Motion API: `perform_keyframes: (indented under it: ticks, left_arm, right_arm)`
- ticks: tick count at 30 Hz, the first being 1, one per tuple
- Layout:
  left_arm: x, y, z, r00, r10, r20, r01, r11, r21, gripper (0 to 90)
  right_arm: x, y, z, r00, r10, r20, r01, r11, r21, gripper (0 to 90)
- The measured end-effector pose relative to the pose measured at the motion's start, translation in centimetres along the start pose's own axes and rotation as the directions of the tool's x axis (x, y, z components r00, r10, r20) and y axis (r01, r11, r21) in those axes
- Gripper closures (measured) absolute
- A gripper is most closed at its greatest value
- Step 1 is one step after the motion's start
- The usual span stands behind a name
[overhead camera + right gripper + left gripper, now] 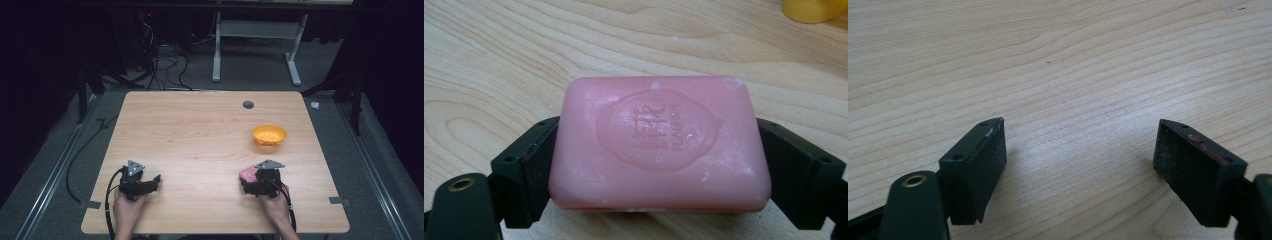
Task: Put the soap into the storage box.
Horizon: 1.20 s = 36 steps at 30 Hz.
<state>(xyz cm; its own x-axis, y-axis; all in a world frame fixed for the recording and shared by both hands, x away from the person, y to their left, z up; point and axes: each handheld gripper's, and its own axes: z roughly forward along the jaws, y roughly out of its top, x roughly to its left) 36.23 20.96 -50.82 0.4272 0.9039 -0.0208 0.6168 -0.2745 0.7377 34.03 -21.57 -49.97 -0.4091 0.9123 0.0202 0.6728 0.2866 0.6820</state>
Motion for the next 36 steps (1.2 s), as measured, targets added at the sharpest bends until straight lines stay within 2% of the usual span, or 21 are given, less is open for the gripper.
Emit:
perform_keyframes:
  ticks: [11,24,36]
  left_arm:
    - [0.0,0.0,0.0,1.0,0.0,0.0,0.0,1.0,0.0,21.6]
    - [0.0,0.0,0.0,1.0,0.0,0.0,0.0,1.0,0.0,21.5]
    - [0.0,0.0,0.0,1.0,0.0,0.0,0.0,1.0,0.0,21.5]
  right_arm:
    - [-0.1,0.1,-0.5,1.0,0.003,-0.007,-0.003,1.0,-0.029,13.3]
    - [-1.1,0.3,-1.7,0.9987,0.04,-0.031,-0.041,0.998,-0.056,13.4]
    - [-1.7,0.6,-2.2,0.9978,0.046,-0.047,-0.049,0.997,-0.058,13.4]
